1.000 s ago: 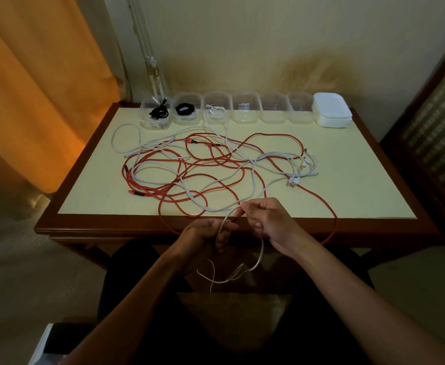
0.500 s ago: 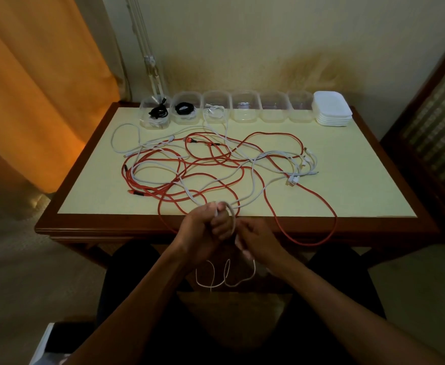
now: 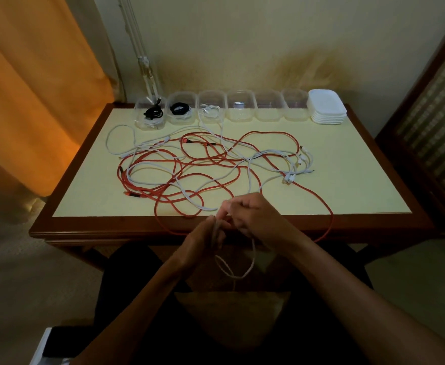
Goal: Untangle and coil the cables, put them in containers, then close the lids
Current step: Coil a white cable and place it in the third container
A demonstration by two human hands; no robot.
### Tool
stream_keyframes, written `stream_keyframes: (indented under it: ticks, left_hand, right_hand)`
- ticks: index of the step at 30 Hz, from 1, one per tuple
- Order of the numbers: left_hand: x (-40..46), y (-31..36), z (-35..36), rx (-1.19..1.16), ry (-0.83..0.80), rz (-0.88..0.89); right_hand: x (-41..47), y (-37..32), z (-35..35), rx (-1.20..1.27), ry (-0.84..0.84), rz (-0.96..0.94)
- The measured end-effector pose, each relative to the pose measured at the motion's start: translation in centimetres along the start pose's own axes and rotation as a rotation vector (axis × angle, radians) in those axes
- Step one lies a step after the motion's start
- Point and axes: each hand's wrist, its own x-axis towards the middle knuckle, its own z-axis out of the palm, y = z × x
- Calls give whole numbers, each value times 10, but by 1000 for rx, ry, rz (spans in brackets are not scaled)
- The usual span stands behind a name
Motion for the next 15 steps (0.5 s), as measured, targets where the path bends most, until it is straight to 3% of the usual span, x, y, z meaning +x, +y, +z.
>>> stream_keyframes:
  ticks: [6, 15]
  left_hand:
    - [-11, 3, 13, -40, -52, 207]
    - [-13, 2, 9, -167, -107, 170]
  right_hand:
    - [15, 16, -17, 193, 123, 75]
    - [16, 32, -22, 195, 142, 75]
